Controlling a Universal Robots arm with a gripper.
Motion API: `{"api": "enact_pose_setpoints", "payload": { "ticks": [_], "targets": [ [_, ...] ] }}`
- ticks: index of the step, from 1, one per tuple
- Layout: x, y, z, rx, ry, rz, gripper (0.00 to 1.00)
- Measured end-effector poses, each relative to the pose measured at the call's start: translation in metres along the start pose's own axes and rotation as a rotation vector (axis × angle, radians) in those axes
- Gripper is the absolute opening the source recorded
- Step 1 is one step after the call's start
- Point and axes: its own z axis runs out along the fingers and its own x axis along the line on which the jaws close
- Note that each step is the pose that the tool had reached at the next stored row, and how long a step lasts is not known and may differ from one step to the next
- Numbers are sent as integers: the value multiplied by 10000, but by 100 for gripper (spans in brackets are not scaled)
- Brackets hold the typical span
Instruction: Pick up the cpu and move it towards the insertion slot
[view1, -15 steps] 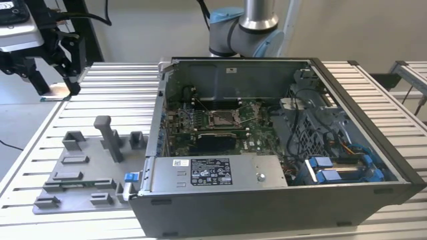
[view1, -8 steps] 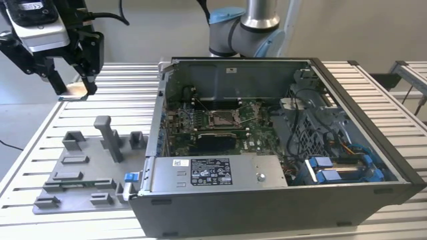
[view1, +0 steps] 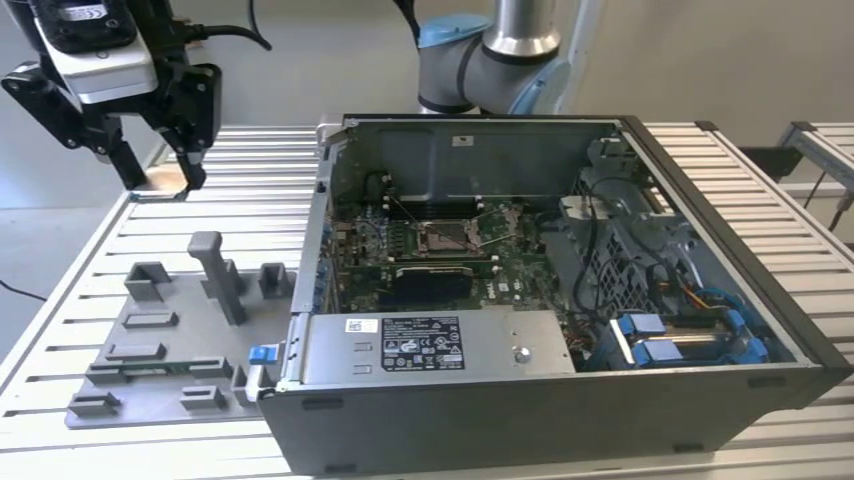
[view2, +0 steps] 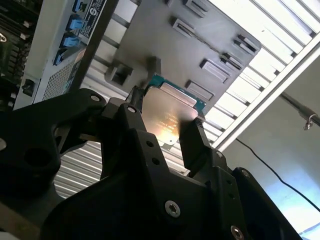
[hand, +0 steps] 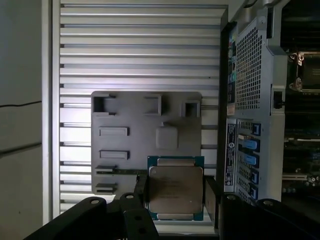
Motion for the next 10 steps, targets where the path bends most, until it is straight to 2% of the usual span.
{"api": "enact_pose_setpoints", "payload": {
  "ticks": [5,10],
  "targets": [
    [-87,0,0,0,0,1,0],
    [-205,1,0,-1,-1,1,0]
  ]
}}
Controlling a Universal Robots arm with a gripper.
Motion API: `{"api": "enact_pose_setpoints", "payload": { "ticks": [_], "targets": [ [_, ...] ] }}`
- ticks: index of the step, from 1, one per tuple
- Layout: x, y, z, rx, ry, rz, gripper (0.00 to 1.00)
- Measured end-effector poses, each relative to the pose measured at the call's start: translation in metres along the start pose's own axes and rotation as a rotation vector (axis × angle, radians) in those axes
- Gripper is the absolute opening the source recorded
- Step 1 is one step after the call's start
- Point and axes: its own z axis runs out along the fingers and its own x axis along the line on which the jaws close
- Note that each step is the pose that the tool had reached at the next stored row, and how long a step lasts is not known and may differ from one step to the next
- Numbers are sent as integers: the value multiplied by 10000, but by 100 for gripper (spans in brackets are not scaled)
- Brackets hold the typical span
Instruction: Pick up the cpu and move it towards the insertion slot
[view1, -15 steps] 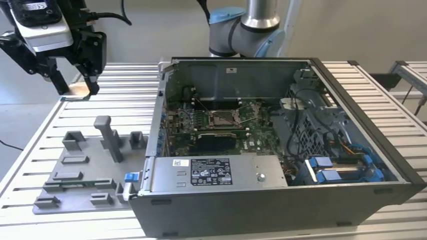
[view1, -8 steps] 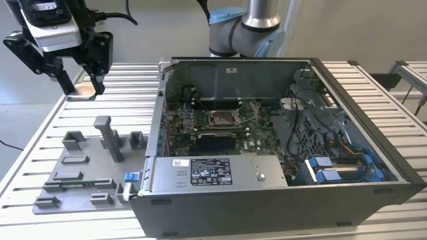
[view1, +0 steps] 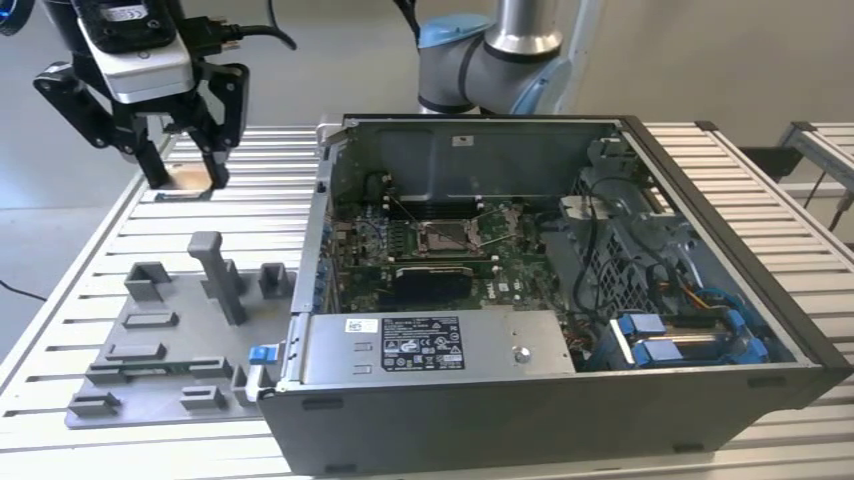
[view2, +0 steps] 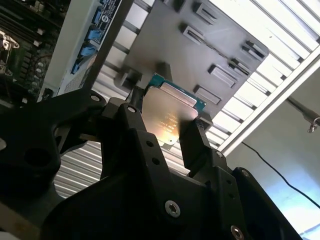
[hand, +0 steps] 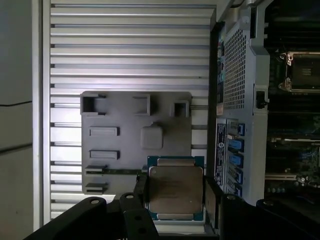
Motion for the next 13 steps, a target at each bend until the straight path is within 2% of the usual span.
{"api": "enact_pose_setpoints", "payload": {
  "ticks": [13],
  "targets": [
    [-259,1,-1,1,0,-1,0]
  ]
}}
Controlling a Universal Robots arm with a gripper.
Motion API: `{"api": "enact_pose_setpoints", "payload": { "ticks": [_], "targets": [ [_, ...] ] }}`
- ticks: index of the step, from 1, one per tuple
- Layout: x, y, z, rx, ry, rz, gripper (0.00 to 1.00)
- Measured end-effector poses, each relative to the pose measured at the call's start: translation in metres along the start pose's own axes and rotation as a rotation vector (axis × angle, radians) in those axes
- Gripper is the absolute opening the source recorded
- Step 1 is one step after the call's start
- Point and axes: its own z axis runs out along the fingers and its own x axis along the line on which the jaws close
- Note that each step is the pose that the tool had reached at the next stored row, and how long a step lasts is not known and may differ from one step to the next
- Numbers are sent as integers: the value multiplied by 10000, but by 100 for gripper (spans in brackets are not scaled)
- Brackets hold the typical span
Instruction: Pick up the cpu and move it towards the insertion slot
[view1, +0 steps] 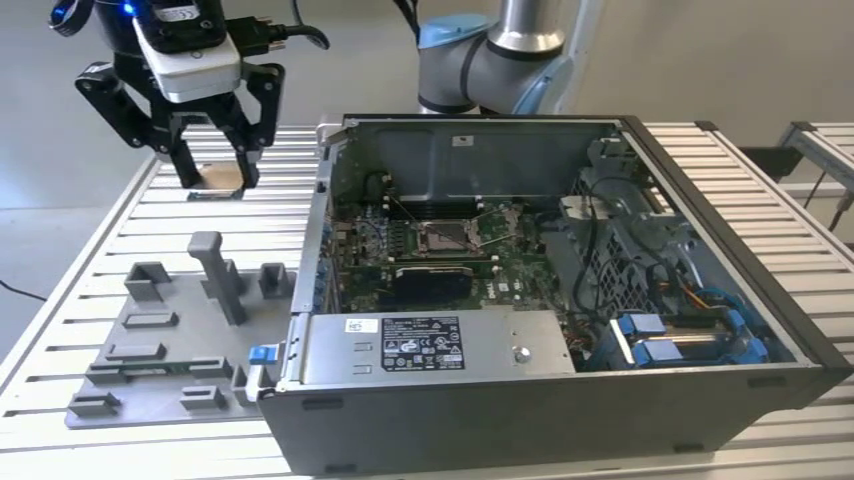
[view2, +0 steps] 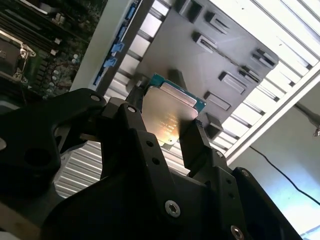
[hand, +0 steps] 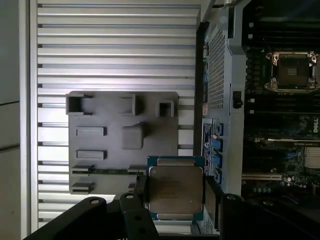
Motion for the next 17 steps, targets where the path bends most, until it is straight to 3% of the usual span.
{"api": "enact_pose_setpoints", "payload": {
  "ticks": [5,8,17],
  "targets": [
    [-65,0,-1,0,1,0,0],
    [-150,1,0,0,0,-1,0],
    [-539,2,-1,0,0,-1,0]
  ]
}}
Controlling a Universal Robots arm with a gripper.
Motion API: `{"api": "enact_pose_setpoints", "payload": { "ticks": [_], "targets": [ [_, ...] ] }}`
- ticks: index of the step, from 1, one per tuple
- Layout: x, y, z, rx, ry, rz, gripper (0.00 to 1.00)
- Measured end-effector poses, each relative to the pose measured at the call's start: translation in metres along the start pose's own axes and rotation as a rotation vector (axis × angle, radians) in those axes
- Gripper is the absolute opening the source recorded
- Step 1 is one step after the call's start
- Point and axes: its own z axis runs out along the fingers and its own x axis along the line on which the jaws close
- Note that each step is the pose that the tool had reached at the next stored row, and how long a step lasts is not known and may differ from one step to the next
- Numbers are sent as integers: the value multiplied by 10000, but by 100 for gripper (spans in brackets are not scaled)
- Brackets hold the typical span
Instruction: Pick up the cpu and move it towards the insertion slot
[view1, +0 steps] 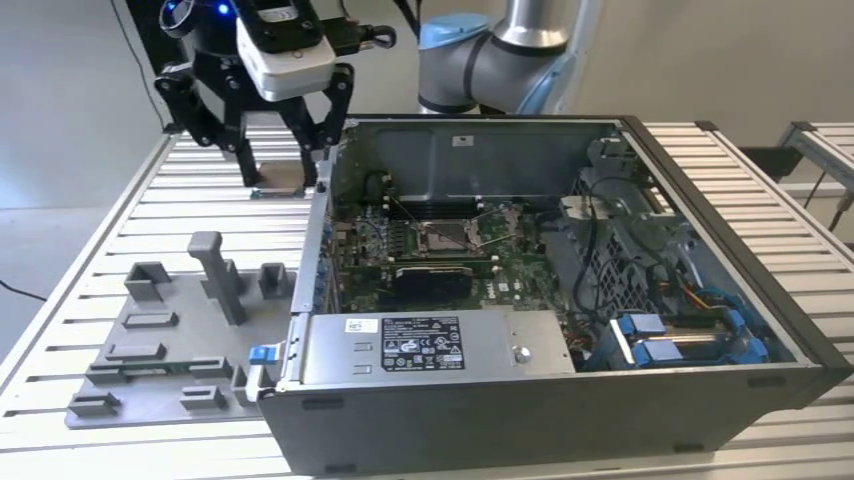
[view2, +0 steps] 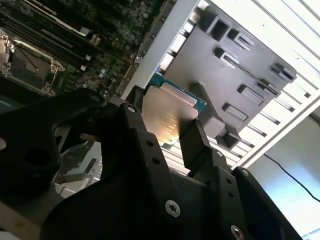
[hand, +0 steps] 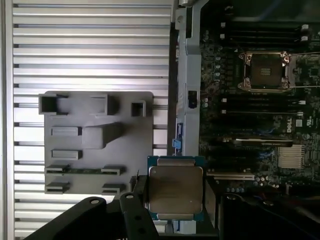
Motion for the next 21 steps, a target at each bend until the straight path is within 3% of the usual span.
{"api": "enact_pose_setpoints", "payload": {
  "ticks": [21],
  "targets": [
    [-954,3,0,0,0,0,0]
  ]
}}
